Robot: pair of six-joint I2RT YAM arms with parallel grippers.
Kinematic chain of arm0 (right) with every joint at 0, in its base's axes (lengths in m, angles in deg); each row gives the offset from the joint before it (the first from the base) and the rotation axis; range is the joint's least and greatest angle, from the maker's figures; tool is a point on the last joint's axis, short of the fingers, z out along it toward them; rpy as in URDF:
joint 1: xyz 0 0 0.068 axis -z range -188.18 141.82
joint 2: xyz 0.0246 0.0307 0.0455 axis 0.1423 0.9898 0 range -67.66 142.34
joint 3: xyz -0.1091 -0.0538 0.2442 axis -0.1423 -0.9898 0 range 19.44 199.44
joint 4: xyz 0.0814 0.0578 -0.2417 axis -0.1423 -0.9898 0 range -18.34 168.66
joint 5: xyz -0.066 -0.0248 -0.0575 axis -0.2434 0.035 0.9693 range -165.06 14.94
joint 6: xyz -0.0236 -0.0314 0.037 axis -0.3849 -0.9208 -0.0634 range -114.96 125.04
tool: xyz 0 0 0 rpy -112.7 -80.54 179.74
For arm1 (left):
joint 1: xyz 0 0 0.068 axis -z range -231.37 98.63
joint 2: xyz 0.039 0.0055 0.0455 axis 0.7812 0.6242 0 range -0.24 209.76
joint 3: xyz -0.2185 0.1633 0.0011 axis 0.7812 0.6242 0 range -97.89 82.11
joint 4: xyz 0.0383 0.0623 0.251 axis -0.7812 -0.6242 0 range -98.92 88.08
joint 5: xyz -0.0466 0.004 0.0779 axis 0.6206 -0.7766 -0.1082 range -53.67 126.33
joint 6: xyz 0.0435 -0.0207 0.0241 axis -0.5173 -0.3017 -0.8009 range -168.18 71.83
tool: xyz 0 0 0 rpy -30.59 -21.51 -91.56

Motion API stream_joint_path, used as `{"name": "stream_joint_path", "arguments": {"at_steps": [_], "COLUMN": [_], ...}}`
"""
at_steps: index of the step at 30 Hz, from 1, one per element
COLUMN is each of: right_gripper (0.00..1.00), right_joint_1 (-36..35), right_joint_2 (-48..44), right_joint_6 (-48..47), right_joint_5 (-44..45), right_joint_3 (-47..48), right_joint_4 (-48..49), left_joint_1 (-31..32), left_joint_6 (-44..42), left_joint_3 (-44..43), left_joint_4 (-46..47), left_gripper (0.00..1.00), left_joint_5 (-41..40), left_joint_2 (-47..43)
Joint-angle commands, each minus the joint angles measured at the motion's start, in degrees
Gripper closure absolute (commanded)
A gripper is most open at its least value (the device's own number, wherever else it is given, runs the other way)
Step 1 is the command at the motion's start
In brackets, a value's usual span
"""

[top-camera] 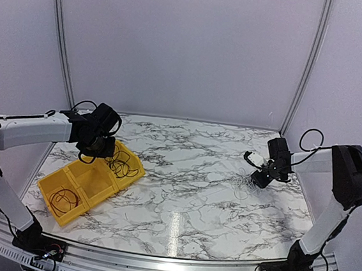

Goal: Untangle the cables

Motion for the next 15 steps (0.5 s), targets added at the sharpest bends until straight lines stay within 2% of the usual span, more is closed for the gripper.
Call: {"name": "stream_joint_path", "arguments": {"at_steps": [1, 5, 9, 13, 15], "right_gripper": [0.56, 0.56, 0.56, 0.56, 0.56], "right_joint_1": [0.14, 0.12, 0.16, 0.21, 0.21], "right_joint_2": [3.17, 3.12, 2.5, 1.16, 0.26], "right_joint_6": [-0.77, -0.77, -0.78, -0.63, -0.57], "right_joint_5": [-0.94, -0.64, -0.64, -1.04, -1.33], "right_joint_3": [-0.6, -0.68, -0.81, -0.98, -0.97], "right_joint_4": [-6.69, -6.58, -6.56, -6.42, -6.42], "left_joint_1": [-0.25, -0.25, -0.25, -0.16, -0.16], "left_joint_6": [-3.11, -4.64, -5.57, -6.47, -6.99], "left_joint_3": [-4.54, -6.91, -8.13, -8.48, -8.69], "left_joint_4": [-1.12, -1.0, -0.39, 0.61, 0.63], "left_gripper": [1.0, 1.0, 1.0, 1.0, 0.91], "left_joint_5": [-0.25, -0.88, 2.33, 5.19, 5.75], "left_joint_2": [3.76, 8.62, 13.85, 14.59, 13.2]}}
